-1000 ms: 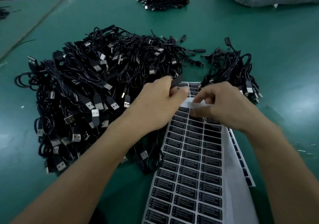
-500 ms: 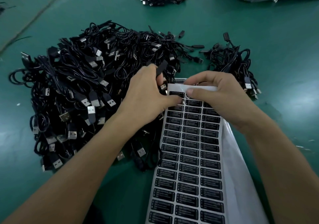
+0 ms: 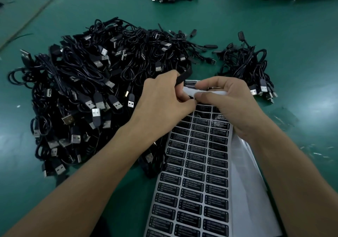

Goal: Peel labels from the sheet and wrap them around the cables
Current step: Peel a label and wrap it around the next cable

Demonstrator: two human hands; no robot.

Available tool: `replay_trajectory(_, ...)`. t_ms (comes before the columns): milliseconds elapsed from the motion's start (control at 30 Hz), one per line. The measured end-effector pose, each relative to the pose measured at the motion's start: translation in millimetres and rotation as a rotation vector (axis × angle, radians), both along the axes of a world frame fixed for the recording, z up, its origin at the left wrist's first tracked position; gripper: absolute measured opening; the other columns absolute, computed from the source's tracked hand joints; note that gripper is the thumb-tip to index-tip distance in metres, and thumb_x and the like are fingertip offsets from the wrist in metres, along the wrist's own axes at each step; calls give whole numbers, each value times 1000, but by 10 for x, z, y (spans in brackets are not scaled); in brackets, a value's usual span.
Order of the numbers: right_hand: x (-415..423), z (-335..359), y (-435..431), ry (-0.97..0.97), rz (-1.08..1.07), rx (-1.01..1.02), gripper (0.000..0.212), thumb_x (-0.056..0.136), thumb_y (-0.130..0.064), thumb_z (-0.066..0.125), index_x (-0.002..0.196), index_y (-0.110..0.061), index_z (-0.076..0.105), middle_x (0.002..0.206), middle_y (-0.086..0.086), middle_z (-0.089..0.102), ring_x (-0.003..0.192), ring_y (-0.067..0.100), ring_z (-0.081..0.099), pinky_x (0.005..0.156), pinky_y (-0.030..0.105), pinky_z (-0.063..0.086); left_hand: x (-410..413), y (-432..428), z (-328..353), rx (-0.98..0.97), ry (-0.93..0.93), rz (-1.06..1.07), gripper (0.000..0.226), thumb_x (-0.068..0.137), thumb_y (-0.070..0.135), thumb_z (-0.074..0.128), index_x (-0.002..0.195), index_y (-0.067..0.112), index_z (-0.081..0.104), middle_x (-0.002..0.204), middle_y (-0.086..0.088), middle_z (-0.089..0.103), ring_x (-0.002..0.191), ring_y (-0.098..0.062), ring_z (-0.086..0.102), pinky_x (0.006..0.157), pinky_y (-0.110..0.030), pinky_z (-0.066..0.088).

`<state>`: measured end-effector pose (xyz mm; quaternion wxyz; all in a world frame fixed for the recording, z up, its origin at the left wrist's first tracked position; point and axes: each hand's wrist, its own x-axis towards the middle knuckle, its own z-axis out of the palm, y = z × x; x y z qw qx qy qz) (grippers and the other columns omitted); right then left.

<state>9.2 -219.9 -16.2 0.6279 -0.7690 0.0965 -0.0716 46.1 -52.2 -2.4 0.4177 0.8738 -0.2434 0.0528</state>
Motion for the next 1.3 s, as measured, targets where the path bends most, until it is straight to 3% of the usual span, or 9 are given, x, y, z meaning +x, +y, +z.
replay_trajectory(167, -19, 4, 1, 9, 9, -2, 11, 82, -15, 80, 89, -23, 77, 78, -8, 76, 84, 3, 71, 83, 20, 47, -10, -6, 9, -4, 10, 21, 39, 76, 23, 78, 69, 20, 40, 70, 2, 70, 62, -16, 61, 53, -22, 48)
replay_trajectory(300, -21, -6, -11, 6, 31, 1, 11, 83, -13, 79, 89, -21, 77, 75, -9, 74, 77, 1, 70, 74, 13, 48, 7, -4, -2, -8, 48, 27, 35, 80, 24, 75, 72, 17, 42, 76, -7, 71, 65, -28, 67, 56, -45, 52)
replay_trajectory(567, -14, -8, -11, -5, 50, -18, 10, 84, -13, 79, 88, -22, 76, 76, -14, 74, 81, 0, 69, 74, 10, 48, 56, 0, -18, -23, 90, 16, 28, 77, 21, 71, 81, 5, 49, 78, -11, 72, 66, -32, 67, 55, -49, 54)
replay_trajectory(700, -17, -9, -10, -6, 7, -16, 13, 82, -14, 81, 89, -23, 73, 87, 0, 74, 88, 14, 68, 91, 32, 51, 101, 21, -41, -81, 165, -11, 27, 75, 17, 68, 77, 7, 43, 69, -8, 72, 54, -25, 68, 48, -40, 56)
replay_trajectory(800, -27, -12, -11, -24, -28, -94, 13, 81, -18, 81, 88, -25, 72, 89, 3, 73, 84, 20, 69, 88, 39, 55, 129, 42, -29, -142, 266, -42, 29, 70, 13, 65, 71, 19, 37, 64, -8, 71, 53, -23, 69, 47, -34, 55)
replay_trajectory(900, -40, -30, -14, -66, -38, -318, 12, 82, -24, 80, 85, -31, 70, 85, -6, 73, 83, 15, 71, 73, 34, 58, 167, 78, 37, -215, 373, -34, 33, 69, 9, 66, 69, 21, 36, 56, 0, 65, 55, -20, 68, 44, -28, 50)
replay_trajectory(1033, -47, -60, -29, -79, 22, -582, 13, 87, -30, 77, 88, -38, 66, 91, -19, 66, 107, 15, 60, 92, 35, 49, 236, 178, 187, -349, 557, -56, 46, 76, -1, 69, 65, 25, 32, 47, 5, 50, 41, -10, 57, 35, -18, 39)
replay_trajectory(1167, -48, -83, -11, -217, -32, -914, 27, 81, -39, 81, 105, -30, 72, 102, -11, 58, 106, 17, 48, 89, 33, 33, 241, 198, 219, -386, 646, -75, 48, 77, -3, 69, 65, 25, 33, 52, 2, 49, 39, -8, 52, 34, -16, 36)
replay_trajectory(1300, -76, -36, 1, -424, -150, -904, 30, 77, -39, 82, 101, -25, 73, 98, -9, 49, 97, 13, 39, 87, 31, 29, 247, 189, 194, -397, 661, -35, 47, 78, -2, 70, 67, 24, 34, 52, 2, 50, 39, -8, 51, 35, -16, 37)
